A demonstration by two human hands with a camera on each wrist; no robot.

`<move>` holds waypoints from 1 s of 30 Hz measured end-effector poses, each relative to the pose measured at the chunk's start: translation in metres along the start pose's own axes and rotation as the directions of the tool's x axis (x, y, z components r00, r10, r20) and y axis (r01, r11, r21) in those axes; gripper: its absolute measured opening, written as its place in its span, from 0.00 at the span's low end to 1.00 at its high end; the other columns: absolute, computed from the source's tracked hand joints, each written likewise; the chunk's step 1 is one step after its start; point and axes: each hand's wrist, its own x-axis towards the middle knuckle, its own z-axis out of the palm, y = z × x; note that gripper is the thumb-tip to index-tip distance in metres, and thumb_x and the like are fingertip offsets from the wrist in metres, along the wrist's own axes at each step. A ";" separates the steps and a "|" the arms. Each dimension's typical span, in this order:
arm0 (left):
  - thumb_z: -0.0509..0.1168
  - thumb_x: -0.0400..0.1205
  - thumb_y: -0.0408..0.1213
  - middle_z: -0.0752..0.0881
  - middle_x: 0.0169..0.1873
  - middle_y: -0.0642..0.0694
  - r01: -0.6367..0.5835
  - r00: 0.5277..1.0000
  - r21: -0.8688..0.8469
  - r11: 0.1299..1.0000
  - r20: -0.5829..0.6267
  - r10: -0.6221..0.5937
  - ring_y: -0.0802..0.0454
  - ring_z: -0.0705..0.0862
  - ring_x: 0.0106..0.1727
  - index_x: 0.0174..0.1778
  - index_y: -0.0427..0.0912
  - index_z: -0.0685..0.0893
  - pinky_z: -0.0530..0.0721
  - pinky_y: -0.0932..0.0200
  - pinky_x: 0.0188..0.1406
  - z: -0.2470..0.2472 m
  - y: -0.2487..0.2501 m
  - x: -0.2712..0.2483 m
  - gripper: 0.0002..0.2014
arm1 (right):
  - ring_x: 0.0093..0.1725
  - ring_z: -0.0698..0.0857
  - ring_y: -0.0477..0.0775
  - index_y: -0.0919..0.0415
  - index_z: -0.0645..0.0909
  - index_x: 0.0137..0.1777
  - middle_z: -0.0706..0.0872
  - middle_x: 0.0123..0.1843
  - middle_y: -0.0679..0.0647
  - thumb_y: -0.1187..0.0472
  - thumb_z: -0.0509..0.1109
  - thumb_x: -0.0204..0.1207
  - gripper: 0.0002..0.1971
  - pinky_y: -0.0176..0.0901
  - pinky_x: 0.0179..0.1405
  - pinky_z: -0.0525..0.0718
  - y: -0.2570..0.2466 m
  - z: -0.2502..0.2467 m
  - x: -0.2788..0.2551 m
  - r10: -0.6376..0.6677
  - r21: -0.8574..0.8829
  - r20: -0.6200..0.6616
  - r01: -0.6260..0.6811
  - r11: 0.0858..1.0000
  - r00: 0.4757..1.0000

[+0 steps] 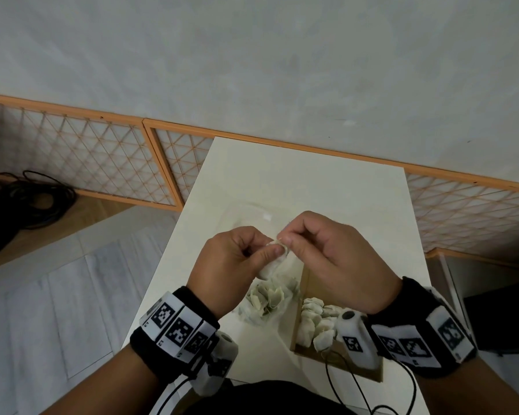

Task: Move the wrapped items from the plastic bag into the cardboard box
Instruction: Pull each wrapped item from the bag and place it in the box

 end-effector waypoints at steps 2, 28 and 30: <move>0.77 0.80 0.47 0.92 0.35 0.49 -0.037 0.998 0.045 0.998 0.057 0.034 0.52 0.90 0.37 0.41 0.50 0.92 0.90 0.48 0.45 -0.001 -0.001 -0.002 0.07 | 0.51 0.87 0.50 0.52 0.84 0.52 0.88 0.48 0.45 0.56 0.66 0.89 0.06 0.53 0.51 0.86 0.005 -0.006 0.005 -0.029 -0.060 -0.040 0.027 0.998 0.999; 0.70 0.86 0.32 0.91 0.31 0.43 0.053 0.998 -0.250 0.967 -0.009 -0.057 0.30 0.92 0.44 0.46 0.34 0.83 0.85 0.48 0.41 -0.028 -0.031 -0.015 0.05 | 0.52 0.80 0.55 0.51 0.84 0.54 0.77 0.55 0.51 0.38 0.67 0.80 0.17 0.48 0.52 0.82 0.191 0.167 -0.017 0.484 -0.542 0.255 -0.290 0.789 0.837; 0.69 0.87 0.32 0.90 0.31 0.43 0.062 0.998 -0.236 0.970 -0.008 -0.066 0.34 0.93 0.45 0.47 0.34 0.82 0.84 0.50 0.41 -0.030 -0.035 -0.017 0.06 | 0.54 0.81 0.58 0.54 0.82 0.54 0.78 0.56 0.53 0.43 0.66 0.82 0.14 0.49 0.52 0.83 0.190 0.174 -0.016 0.474 -0.578 0.247 -0.264 0.772 0.845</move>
